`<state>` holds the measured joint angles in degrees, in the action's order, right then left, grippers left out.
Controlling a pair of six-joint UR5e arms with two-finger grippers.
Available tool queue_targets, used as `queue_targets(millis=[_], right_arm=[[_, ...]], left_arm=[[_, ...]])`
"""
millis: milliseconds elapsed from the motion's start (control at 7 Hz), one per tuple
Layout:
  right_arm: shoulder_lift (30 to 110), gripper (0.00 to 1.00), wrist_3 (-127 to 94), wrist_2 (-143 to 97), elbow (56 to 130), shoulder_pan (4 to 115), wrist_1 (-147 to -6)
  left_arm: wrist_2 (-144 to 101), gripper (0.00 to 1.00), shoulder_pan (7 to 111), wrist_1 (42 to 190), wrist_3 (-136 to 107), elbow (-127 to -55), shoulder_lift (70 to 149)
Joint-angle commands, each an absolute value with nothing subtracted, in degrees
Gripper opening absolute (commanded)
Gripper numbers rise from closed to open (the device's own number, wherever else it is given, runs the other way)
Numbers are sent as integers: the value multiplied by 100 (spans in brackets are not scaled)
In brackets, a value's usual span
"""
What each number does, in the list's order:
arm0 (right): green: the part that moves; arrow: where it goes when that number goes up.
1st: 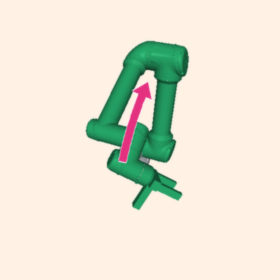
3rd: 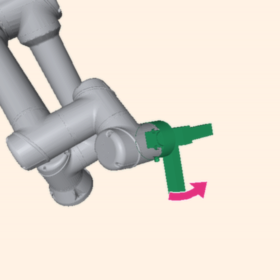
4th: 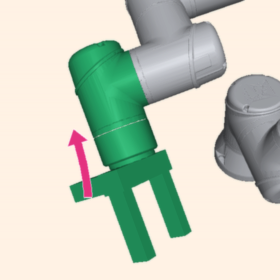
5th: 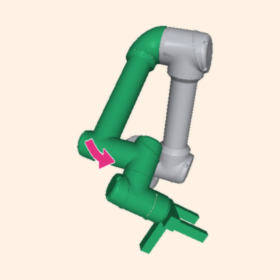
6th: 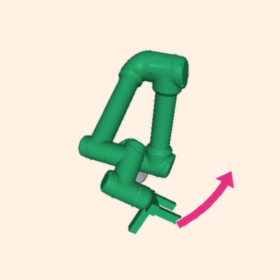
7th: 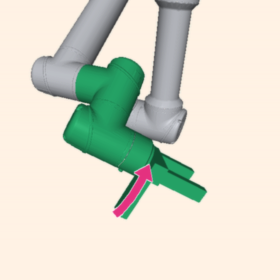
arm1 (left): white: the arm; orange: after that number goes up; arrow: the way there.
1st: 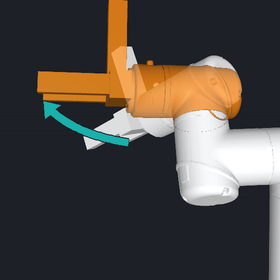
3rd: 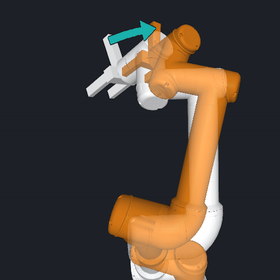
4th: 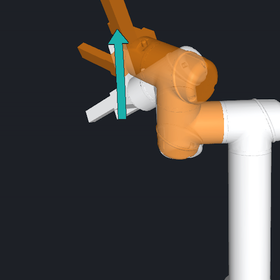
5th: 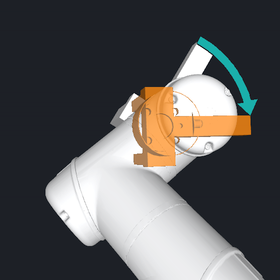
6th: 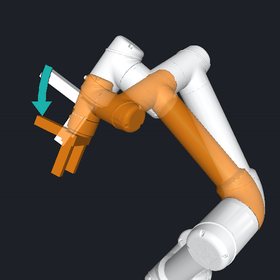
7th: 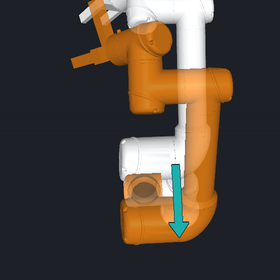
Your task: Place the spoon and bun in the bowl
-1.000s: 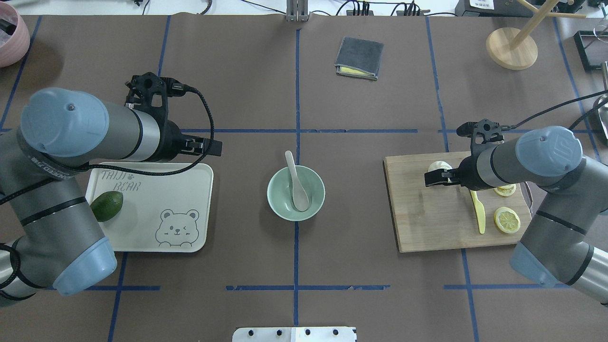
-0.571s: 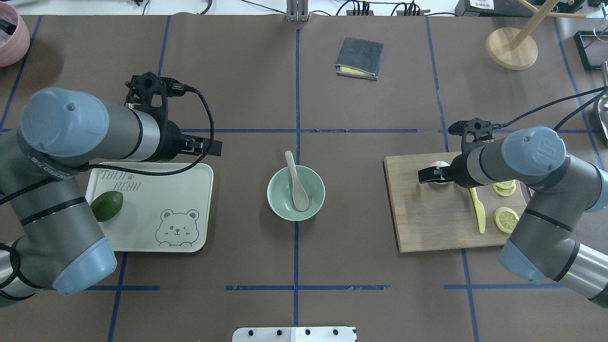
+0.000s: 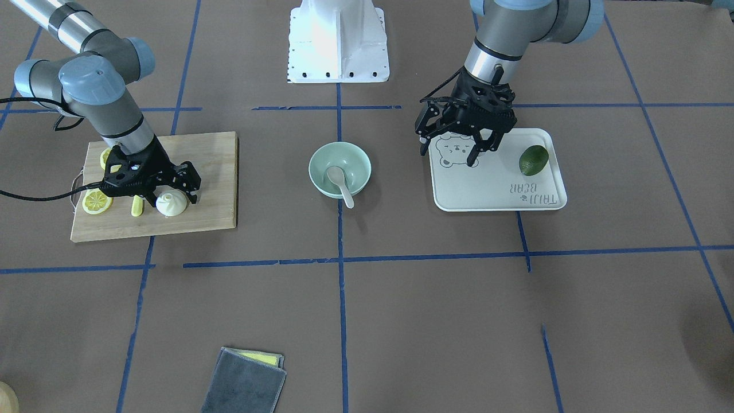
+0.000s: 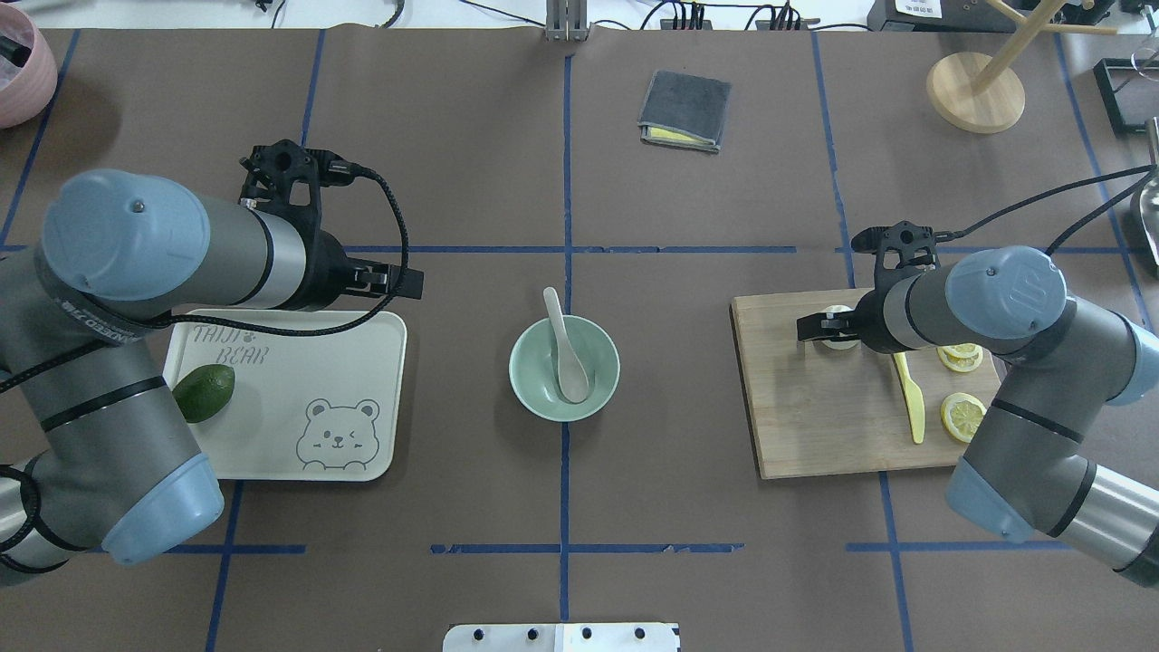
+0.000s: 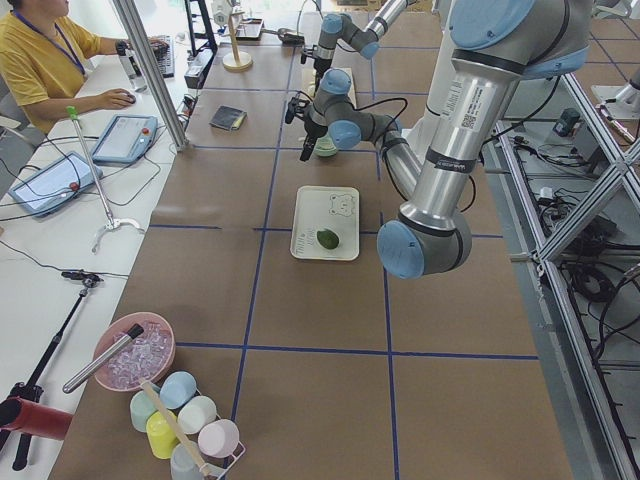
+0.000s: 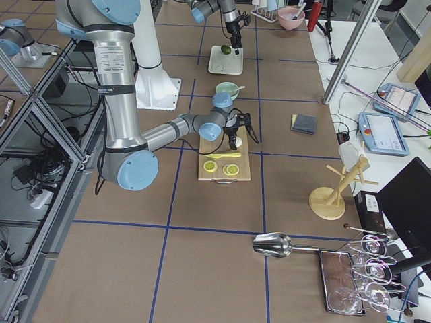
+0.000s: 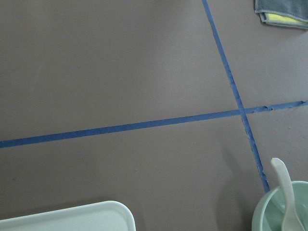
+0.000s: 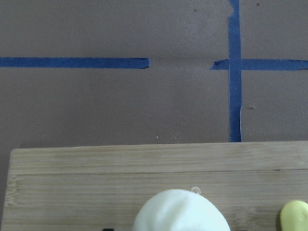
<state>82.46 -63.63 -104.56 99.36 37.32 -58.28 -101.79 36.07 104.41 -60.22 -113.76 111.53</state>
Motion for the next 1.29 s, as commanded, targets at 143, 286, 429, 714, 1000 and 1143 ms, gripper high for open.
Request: queue_targets(millis=[143,286,429,714,1000,1143], right_arm=[[8253,13,-6372,-10450,10010,3735,-5827],[8262,6,-6372,-10441,10011,3735,-5827],[8253,3,-6372,-10441,10011,3735,-5827],[8235,3,-6381,-10441,10220,3744,-5836],[8200,4,-6529,-10354,10824,3718,-6306],[7783,5,-7157,-10327,10967,3657,-6641]], left_arm=[[-10178,100,3560,10441,-6144,-11364,11162],[-10178,100,3560,10450,-6152,-11364,11162],[-10178,100,3551,10450,-6152,-11364,11162],[-10178,100,3560,10450,-6144,-11364,11162],[-10178,100,3586,10450,-6152,-11452,11171],[-10178,100,3612,10441,-6152,-11539,11162]])
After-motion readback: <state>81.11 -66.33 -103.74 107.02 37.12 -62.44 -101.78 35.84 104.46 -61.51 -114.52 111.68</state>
